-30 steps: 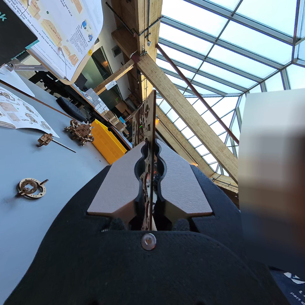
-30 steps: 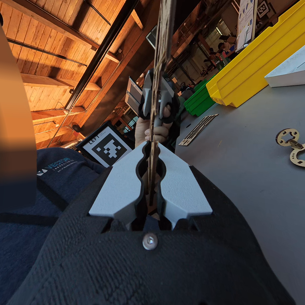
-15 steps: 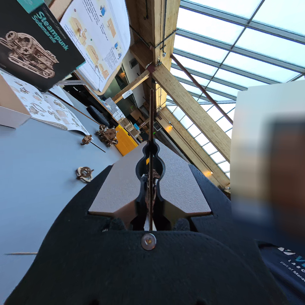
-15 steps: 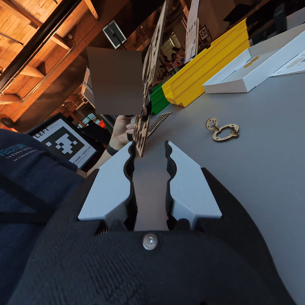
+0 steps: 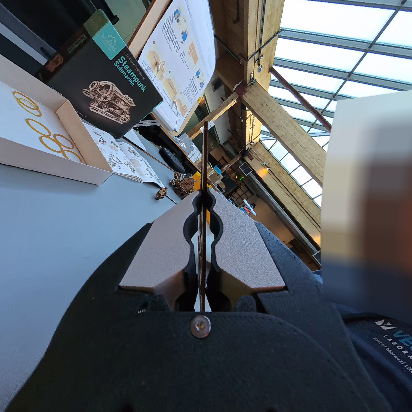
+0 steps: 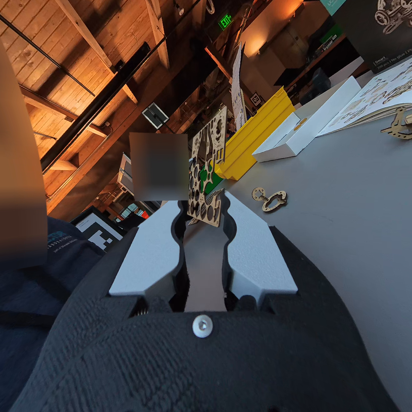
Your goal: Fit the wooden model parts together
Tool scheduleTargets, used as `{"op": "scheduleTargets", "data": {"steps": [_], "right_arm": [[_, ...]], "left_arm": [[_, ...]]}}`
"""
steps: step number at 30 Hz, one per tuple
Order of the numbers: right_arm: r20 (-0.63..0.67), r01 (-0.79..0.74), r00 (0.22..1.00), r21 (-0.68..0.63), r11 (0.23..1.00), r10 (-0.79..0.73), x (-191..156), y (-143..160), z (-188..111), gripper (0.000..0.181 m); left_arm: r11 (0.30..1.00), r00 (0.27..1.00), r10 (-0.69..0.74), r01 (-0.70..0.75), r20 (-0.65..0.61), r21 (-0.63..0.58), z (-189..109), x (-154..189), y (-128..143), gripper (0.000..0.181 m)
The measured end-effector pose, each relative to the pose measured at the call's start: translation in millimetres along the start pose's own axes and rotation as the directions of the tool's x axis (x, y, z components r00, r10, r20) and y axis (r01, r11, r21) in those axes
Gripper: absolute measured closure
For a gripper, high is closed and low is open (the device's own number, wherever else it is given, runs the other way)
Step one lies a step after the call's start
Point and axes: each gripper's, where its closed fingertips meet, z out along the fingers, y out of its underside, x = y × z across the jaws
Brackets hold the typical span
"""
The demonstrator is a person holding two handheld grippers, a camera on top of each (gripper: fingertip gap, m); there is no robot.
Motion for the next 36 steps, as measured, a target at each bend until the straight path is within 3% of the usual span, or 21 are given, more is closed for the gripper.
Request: {"op": "scheduleTargets", "data": {"steps": [8, 17, 26, 29, 36], "right_arm": [[-0.006, -0.019, 1.0, 0.002, 1.0, 0.019, 2.2, 0.0, 0.3, 0.155], [-0.008, -0.04, 0.999, 0.027, 0.999, 0.041, 4.1, -3.6, -2.5, 0.156], [-0.016, -0.035, 0.999, 0.025, 0.999, 0.035, 5.0, -3.0, -2.5, 0.156], [-0.009, -0.036, 0.999, 0.027, 0.999, 0.036, 4.0, -3.2, -2.6, 0.157], [-0.008, -0.024, 1.0, -0.006, 1.0, 0.024, 3.2, 1.9, 0.5, 0.158]], "left_arm": [[1.0, 1.0, -0.025, 0.025, -0.011, 0.003, 7.9, -0.3, 0.5, 0.181], [0.994, 0.997, -0.075, 0.074, 0.01, 0.085, -0.8, -3.5, -15.3, 0.181], [0.996, 0.994, -0.046, 0.038, 0.098, 0.082, -15.4, -7.2, -12.1, 0.181], [0.999, 0.991, 0.002, -0.009, 0.135, 0.054, -7.9, -4.7, -2.4, 0.181], [0.998, 0.998, -0.026, 0.023, 0.062, 0.058, 23.6, 8.5, 21.1, 0.181]]}}
